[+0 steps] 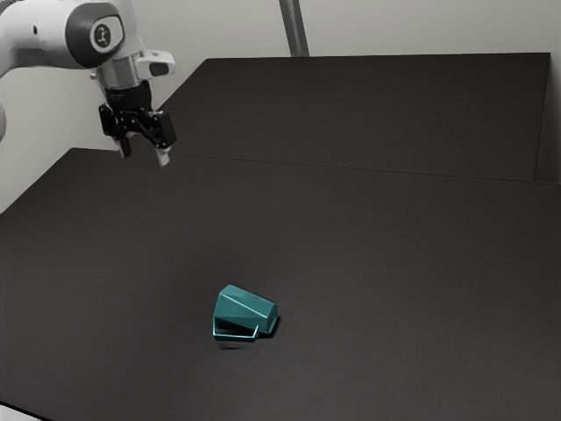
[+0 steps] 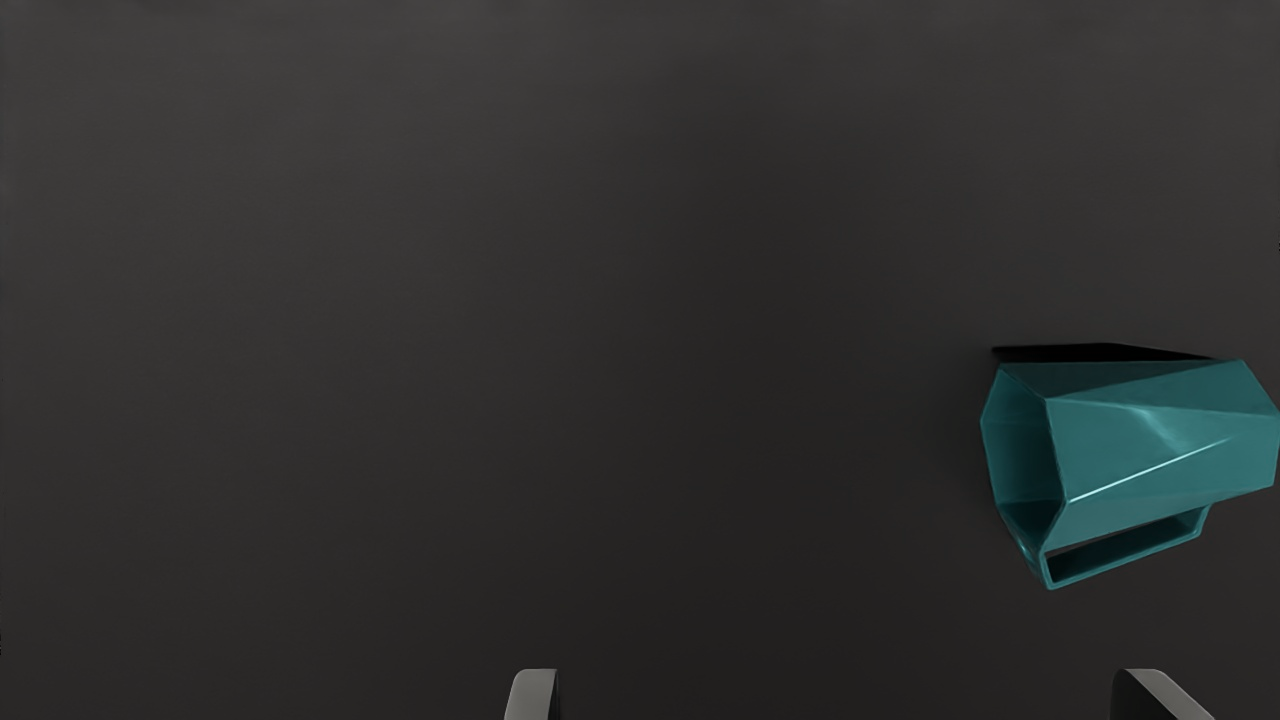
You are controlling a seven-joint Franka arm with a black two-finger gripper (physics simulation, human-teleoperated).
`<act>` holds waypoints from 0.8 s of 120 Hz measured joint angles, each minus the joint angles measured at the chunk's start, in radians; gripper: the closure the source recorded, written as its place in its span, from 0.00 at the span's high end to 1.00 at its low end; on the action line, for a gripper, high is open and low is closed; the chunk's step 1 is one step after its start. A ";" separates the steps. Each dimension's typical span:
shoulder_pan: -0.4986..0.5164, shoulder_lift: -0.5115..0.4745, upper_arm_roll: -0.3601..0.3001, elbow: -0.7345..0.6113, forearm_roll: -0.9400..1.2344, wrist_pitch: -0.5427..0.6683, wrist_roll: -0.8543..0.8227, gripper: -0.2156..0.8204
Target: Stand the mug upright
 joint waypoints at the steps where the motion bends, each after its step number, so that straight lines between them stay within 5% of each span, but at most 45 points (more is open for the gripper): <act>1: 0.000 -0.001 0.001 -0.001 -0.001 0.008 0.002 0.79; 21: -0.033 -0.018 0.041 -0.016 -0.019 0.121 0.028 0.79; 35: -0.260 -0.129 0.278 -0.210 -0.038 0.246 0.043 0.79; 46: -0.346 -0.228 0.378 -0.390 -0.048 0.384 0.052 0.79; 70: -0.377 -0.428 0.400 -0.754 -0.137 0.733 0.134 0.79; 96: -0.407 -0.399 0.393 -0.905 -0.503 0.948 0.429 0.79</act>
